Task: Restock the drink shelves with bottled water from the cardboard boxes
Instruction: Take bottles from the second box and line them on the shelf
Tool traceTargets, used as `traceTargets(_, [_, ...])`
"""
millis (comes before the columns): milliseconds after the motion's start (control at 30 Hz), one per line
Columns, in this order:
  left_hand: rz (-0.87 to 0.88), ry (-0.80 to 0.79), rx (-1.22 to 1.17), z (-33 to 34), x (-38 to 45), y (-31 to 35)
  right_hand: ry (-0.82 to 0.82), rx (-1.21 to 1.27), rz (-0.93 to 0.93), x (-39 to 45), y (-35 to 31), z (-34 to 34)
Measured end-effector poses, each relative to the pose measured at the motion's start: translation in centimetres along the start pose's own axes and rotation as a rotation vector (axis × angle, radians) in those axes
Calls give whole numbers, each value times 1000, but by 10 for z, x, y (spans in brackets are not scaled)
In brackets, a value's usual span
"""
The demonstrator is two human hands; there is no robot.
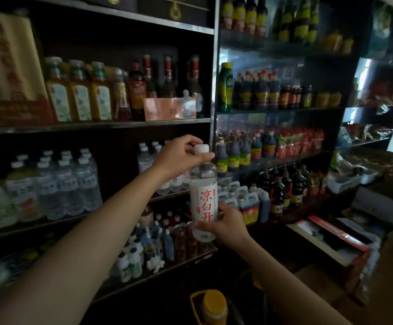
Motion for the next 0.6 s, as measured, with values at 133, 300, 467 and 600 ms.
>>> traceTargets(133, [-101, 10, -170, -37, 0, -70, -3, 30, 14, 48, -8, 54])
traceTargets(300, [-141, 7, -235, -72, 7, -136, 6, 50, -26, 103, -30, 120])
traceTargets(467, [-160, -163, -186, -82, 21, -197, 27, 92, -19, 151, -28, 173])
traceTargets(600, [-188, -139, -118, -90, 33, -244, 4, 86, 1, 184, -14, 200])
Point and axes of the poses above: each hand's wrist, its own x-axis towards the middle knuckle, its own z-axis out of the palm, y = z × x, the point moved 9 cm from there along x, towards the middle knuckle, and after that the axes turned 5 degrees about z, right-handed, at the moved point
